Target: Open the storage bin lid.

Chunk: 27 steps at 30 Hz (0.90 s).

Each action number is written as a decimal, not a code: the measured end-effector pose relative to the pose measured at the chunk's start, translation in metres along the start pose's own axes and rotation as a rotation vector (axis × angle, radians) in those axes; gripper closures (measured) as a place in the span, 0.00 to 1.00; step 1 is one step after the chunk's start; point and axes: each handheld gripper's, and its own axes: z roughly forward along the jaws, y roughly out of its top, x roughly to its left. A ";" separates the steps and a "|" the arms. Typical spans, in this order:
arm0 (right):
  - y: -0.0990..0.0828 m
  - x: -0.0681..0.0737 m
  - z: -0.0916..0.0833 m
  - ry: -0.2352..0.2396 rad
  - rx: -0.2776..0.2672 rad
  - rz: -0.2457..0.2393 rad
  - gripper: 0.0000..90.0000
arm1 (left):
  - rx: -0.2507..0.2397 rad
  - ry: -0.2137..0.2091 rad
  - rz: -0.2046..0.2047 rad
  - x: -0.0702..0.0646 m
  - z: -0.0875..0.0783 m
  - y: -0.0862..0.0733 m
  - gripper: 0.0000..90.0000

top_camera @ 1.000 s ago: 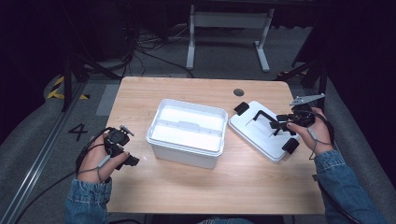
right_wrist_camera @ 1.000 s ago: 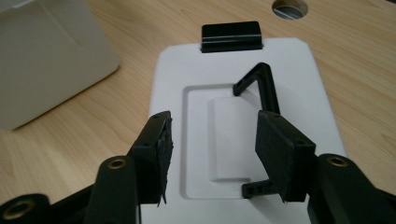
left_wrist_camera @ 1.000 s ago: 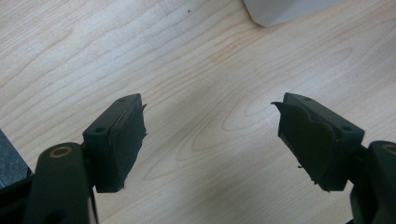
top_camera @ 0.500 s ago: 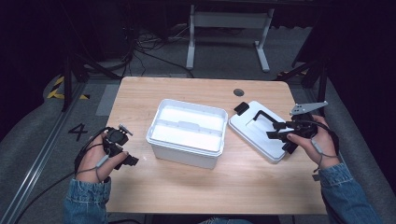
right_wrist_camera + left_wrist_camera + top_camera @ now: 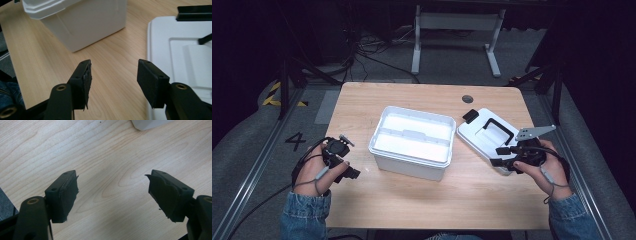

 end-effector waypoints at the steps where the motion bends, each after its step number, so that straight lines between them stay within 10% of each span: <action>1: -0.001 0.003 0.002 0.007 -0.003 0.005 0.52 | 0.000 -0.004 -0.006 0.000 0.000 0.000 0.27; 27: -0.031 0.025 0.075 0.073 0.125 -0.081 0.51 | -0.018 0.026 0.068 -0.007 0.005 0.001 0.25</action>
